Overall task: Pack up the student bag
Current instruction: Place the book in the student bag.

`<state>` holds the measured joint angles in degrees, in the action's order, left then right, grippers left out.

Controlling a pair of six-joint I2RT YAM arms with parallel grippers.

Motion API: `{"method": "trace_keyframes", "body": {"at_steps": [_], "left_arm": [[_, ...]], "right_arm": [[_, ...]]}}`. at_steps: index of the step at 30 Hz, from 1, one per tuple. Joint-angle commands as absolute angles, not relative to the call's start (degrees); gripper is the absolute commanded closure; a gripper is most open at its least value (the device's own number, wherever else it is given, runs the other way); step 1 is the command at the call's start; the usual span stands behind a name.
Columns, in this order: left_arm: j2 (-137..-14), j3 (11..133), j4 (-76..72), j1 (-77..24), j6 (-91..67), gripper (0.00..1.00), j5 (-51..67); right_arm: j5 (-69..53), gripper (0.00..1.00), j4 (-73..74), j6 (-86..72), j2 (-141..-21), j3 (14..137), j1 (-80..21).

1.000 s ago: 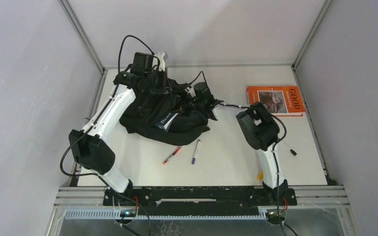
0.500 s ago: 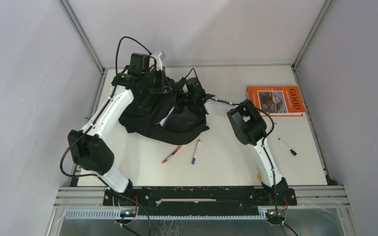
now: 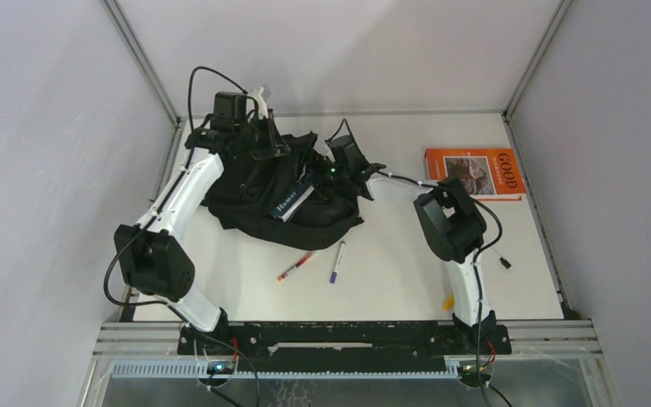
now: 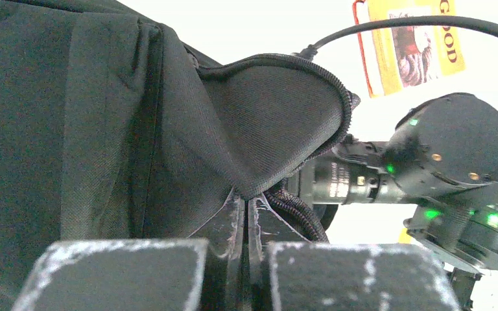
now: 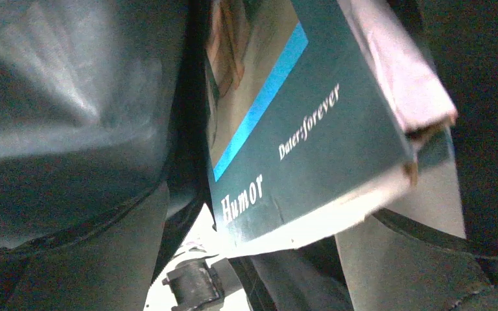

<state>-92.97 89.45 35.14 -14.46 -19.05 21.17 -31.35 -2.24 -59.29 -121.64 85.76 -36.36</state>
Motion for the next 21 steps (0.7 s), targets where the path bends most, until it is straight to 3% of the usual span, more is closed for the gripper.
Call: {"method": "trace_keyframes", "body": {"at_steps": [1, 6, 8, 9, 10, 12, 13, 16, 21], "left_arm": [[-89.43, 88.73, 31.32, -13.39, -20.17, 1.0, 21.2], [-89.42, 88.29, 30.6, -13.14, -20.65, 1.0, 21.65], [-89.76, 88.07, 30.17, -13.23, -21.08, 1.0, 23.04], [-89.87, 88.02, 30.03, -13.17, -21.3, 1.0, 23.49], [-90.06, 87.98, 29.93, -13.18, -21.57, 1.0, 24.0], [-90.08, 87.89, 29.64, -13.13, -22.13, 1.0, 24.86], [-90.02, 87.69, 29.27, -13.15, -22.27, 1.0, 25.49], [-90.08, 87.16, 28.56, -13.23, -22.92, 1.0, 26.78], [-90.23, 86.15, 27.99, -13.18, -23.5, 1.0, 27.83]], "right_arm": [[-26.24, 0.0, 4.76, -53.19, -115.2, 84.75, -36.3], [-28.44, 0.01, 2.59, -51.68, -113.78, 82.62, -36.48], [-30.43, 0.09, -1.22, -52.43, -114.34, 82.92, -37.2], [-30.24, 0.19, -1.45, -52.64, -114.72, 83.52, -37.74], [-29.63, 0.39, -1.21, -52.9, -115.16, 84.14, -38.28], [-29.06, 0.7, -1.27, -53.54, -116.64, 85.3, -39.4], [-29.35, 0.78, -1.28, -54.03, -117.5, 86.06, -39.72], [-30.5, 0.88, -2.52, -55.86, -119.85, 87.81, -40.44], [-31.09, 0.86, -1.13, -56.09, -122.23, 90.97, -40.8]]}}
